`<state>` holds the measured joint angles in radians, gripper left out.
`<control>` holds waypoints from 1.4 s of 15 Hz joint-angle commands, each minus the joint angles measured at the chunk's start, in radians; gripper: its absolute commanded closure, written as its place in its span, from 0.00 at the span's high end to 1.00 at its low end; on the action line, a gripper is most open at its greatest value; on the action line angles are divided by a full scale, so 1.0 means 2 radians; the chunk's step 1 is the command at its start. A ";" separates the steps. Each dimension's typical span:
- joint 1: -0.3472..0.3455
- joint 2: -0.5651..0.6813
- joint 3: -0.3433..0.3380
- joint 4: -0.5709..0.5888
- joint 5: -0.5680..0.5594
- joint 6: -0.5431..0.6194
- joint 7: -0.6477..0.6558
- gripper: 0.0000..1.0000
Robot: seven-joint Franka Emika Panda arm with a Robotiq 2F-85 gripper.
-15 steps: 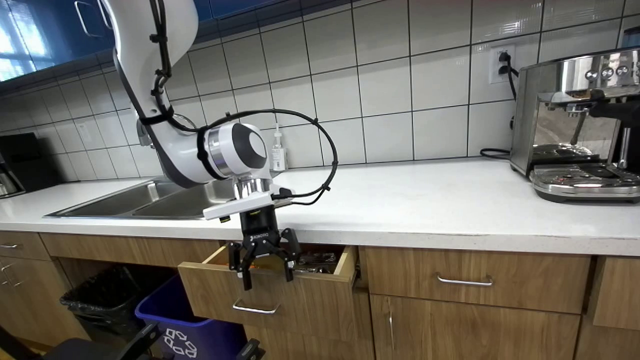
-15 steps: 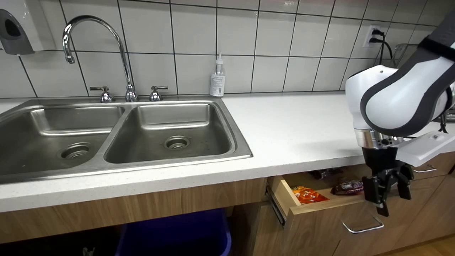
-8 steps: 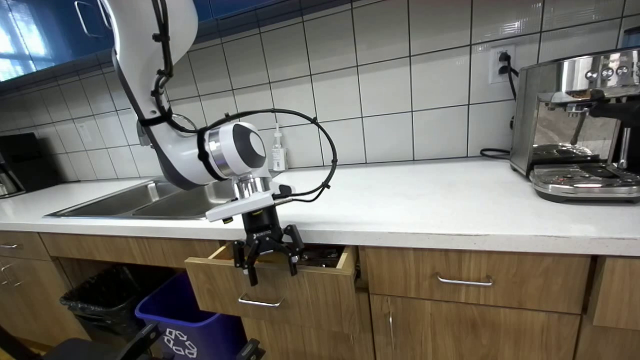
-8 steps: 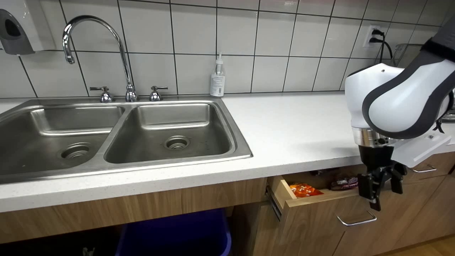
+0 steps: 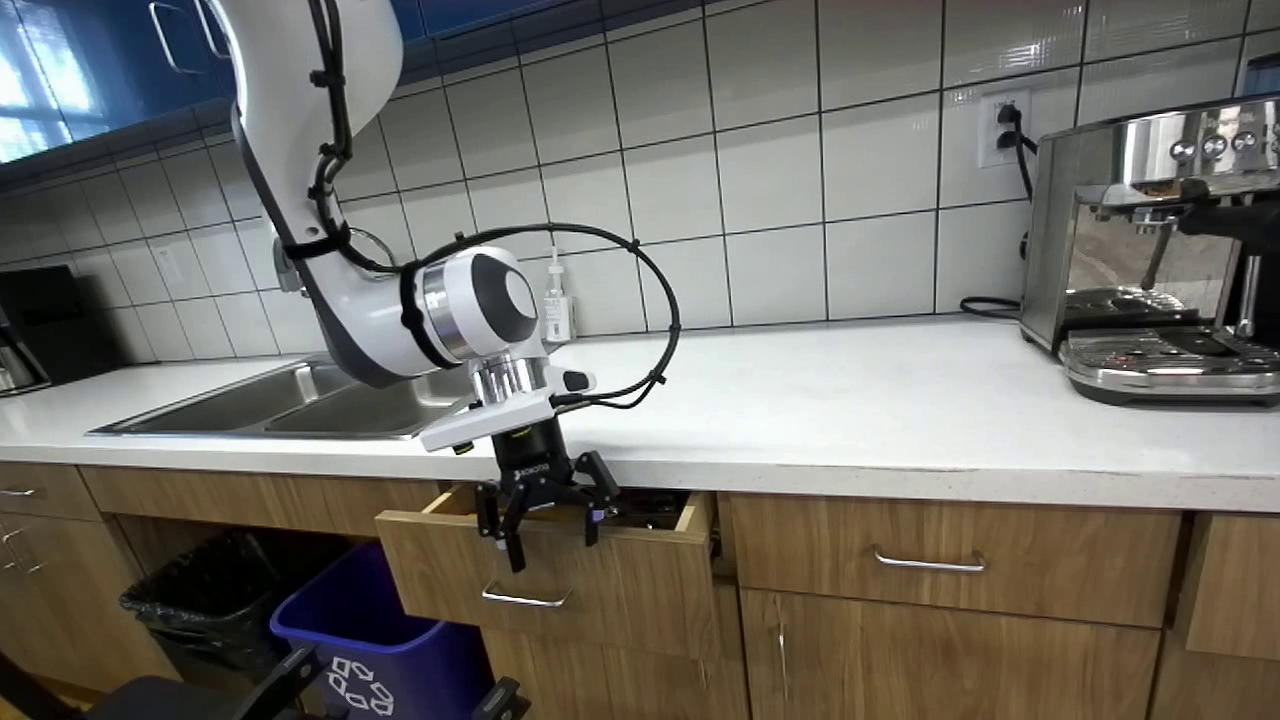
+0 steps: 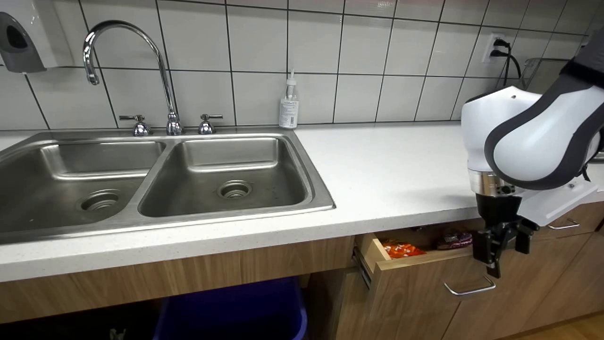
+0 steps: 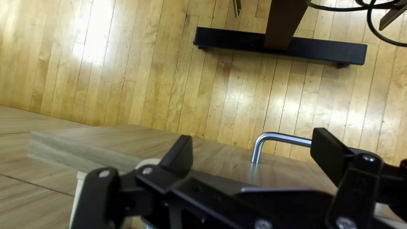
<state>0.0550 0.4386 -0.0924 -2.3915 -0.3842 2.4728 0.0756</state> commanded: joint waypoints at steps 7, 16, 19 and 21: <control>-0.003 0.016 -0.001 0.004 0.003 0.050 -0.015 1.00; -0.049 -0.039 0.051 -0.024 0.105 -0.036 -0.164 1.00; -0.039 -0.053 0.040 -0.034 0.097 -0.043 -0.150 1.00; -0.031 -0.056 0.033 -0.041 0.082 -0.031 -0.132 1.00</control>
<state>-0.0109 0.3808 -0.0206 -2.4336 -0.1964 2.4154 -0.2107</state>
